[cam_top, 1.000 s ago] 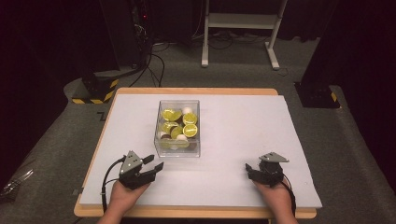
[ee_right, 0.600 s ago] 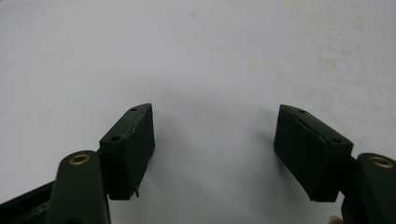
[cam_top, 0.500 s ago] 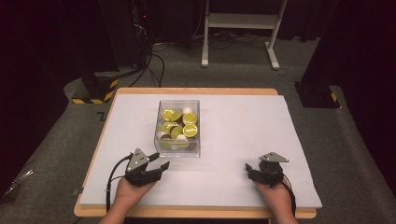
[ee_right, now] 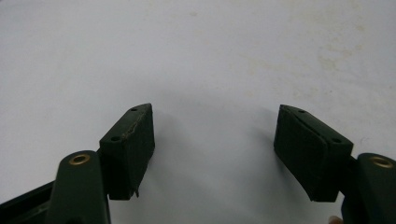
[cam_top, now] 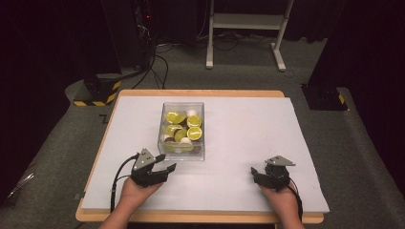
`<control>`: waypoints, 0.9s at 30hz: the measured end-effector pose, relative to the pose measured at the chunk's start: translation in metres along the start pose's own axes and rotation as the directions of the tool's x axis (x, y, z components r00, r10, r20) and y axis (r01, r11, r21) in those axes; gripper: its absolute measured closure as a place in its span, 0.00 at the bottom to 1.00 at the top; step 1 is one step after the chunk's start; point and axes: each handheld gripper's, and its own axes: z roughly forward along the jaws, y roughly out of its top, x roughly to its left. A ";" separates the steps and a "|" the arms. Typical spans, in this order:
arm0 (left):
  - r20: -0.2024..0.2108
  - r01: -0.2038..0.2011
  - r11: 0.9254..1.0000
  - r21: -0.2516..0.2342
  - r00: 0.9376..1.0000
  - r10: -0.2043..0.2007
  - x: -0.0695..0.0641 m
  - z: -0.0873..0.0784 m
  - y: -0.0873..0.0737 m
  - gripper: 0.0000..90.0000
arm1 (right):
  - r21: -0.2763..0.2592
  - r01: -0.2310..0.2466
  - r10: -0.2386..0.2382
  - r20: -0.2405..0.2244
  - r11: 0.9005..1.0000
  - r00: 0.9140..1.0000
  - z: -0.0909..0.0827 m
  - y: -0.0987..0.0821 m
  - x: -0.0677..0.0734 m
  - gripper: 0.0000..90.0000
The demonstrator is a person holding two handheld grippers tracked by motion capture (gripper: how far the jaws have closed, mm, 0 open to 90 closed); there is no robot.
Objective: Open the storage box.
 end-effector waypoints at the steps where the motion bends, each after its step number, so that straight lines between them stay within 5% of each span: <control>1: 0.002 -0.003 1.000 0.003 1.000 0.003 0.000 0.001 0.001 0.46 | 0.000 0.000 0.000 0.000 1.000 1.000 0.000 0.000 0.000 0.32; 7: 0.014 0.038 0.999 -0.011 0.999 -0.038 0.003 0.004 0.004 0.47 | 0.000 0.000 0.000 0.000 1.000 1.000 0.000 0.000 0.000 0.32; 27: -0.006 0.068 0.996 -0.049 0.998 -0.069 0.011 0.020 0.005 0.48 | -0.001 0.002 -0.002 -0.001 1.000 1.000 0.000 0.000 0.000 0.32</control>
